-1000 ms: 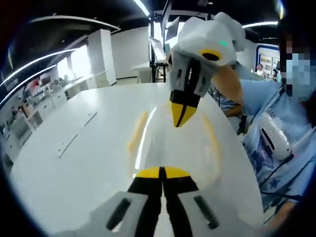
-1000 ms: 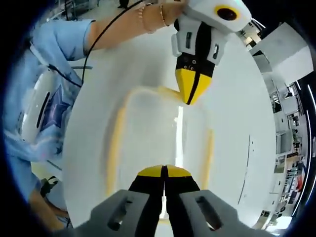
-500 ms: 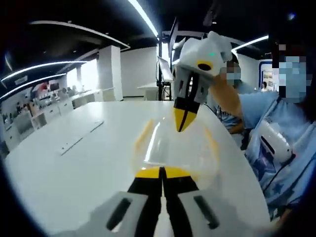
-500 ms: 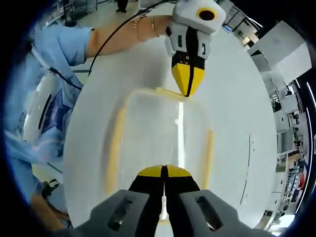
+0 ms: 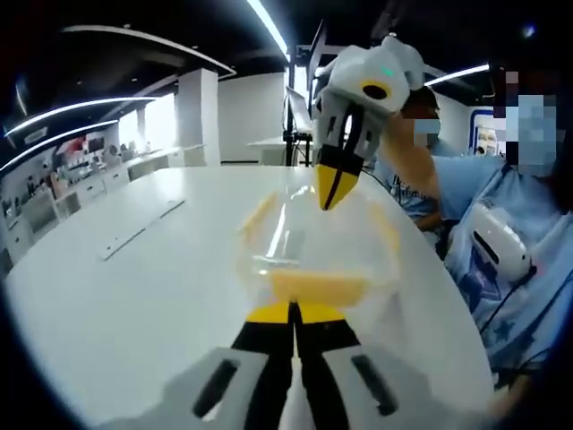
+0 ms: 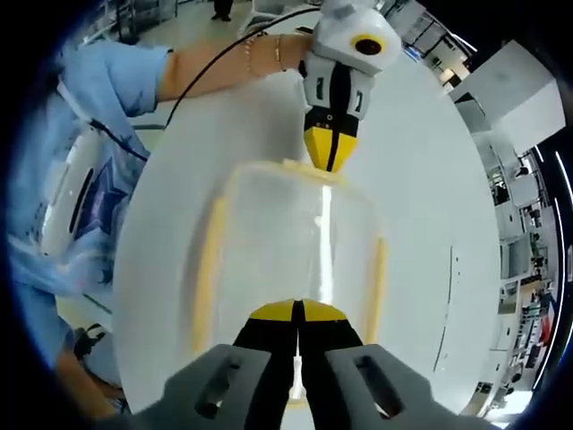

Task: Snap each plastic latch of the storage box into its locked position after aligning the lid with the box until every specified latch is closed and the lid sits flush.

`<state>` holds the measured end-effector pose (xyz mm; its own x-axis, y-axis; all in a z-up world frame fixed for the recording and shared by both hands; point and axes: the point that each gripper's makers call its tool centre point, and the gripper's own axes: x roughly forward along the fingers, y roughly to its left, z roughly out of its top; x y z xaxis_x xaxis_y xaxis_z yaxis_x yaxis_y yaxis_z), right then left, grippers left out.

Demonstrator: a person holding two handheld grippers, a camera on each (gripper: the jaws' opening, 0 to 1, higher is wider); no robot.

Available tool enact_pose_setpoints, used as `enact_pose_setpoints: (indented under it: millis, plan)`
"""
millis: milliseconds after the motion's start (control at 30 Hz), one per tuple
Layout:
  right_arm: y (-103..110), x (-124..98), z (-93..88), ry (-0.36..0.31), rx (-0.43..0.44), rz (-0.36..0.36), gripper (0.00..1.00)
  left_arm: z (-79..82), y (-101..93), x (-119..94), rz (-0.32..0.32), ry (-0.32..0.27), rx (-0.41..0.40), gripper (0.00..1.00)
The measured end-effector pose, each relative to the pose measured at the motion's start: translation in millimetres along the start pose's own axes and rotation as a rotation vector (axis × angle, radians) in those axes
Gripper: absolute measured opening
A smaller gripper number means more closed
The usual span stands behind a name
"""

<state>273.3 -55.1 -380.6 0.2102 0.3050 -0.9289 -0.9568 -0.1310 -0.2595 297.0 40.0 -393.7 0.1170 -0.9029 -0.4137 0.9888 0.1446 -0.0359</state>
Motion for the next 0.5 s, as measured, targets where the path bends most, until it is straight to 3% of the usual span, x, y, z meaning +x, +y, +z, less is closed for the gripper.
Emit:
enact_pose_setpoints:
  millis: [267, 367, 500]
  plan:
    - [0.0, 0.5, 0.9, -0.005, -0.001, -0.004, 0.0, 1.1, 4.0, -2.2, -0.006, -0.01, -0.009, 0.0]
    - [0.1, 0.4, 0.8, -0.005, -0.005, -0.011, 0.0, -3.7, -3.8, 0.4, -0.042, 0.018, -0.001, 0.0]
    - [-0.5, 0.5, 1.1, -0.014, -0.002, -0.014, 0.0, -2.3, -1.8, -0.2, -0.03, 0.019, 0.008, 0.0]
